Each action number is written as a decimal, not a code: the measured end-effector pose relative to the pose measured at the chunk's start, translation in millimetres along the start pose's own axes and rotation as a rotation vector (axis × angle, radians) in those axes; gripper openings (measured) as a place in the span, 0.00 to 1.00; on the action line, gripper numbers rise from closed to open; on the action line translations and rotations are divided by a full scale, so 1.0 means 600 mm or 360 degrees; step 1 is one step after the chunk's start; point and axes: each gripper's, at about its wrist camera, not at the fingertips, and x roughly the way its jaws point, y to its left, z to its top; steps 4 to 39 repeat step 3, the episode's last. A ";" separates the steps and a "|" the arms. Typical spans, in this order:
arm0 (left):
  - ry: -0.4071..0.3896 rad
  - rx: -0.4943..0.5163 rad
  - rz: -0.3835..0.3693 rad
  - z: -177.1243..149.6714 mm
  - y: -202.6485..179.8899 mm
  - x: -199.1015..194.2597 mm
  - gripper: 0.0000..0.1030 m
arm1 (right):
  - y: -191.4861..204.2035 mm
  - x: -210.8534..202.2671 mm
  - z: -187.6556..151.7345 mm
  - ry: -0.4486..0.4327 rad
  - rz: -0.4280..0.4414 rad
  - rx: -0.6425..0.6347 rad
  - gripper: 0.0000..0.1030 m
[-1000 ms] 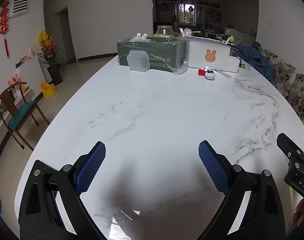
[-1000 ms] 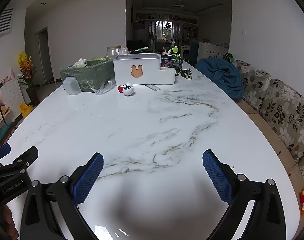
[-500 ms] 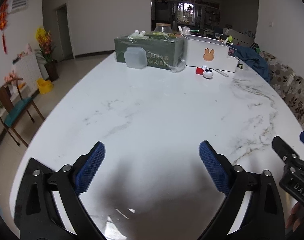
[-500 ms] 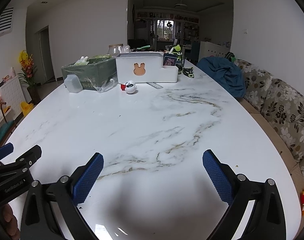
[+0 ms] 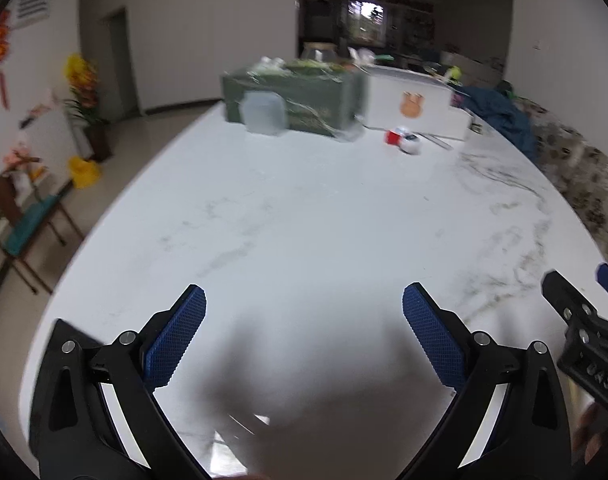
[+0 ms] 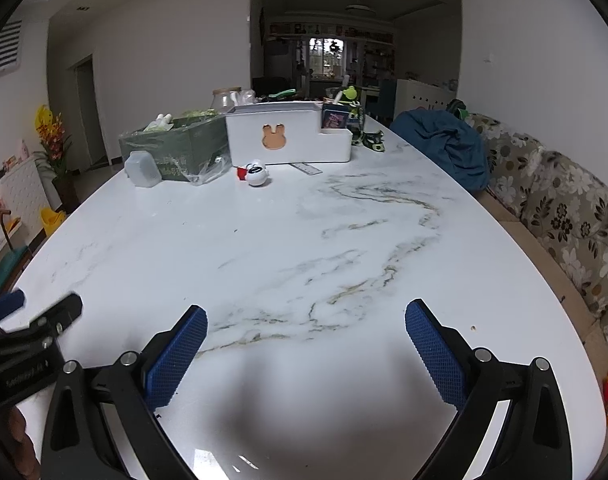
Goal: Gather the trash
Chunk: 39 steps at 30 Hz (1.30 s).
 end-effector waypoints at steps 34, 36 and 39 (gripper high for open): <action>-0.0023 -0.0002 0.0031 -0.005 -0.001 -0.001 0.93 | -0.007 0.005 -0.001 0.0022 0.0008 0.0038 0.95; -0.0023 -0.0002 0.0031 -0.005 -0.001 -0.001 0.93 | -0.007 0.005 -0.001 0.0022 0.0008 0.0038 0.95; -0.0023 -0.0002 0.0031 -0.005 -0.001 -0.001 0.93 | -0.007 0.005 -0.001 0.0022 0.0008 0.0038 0.95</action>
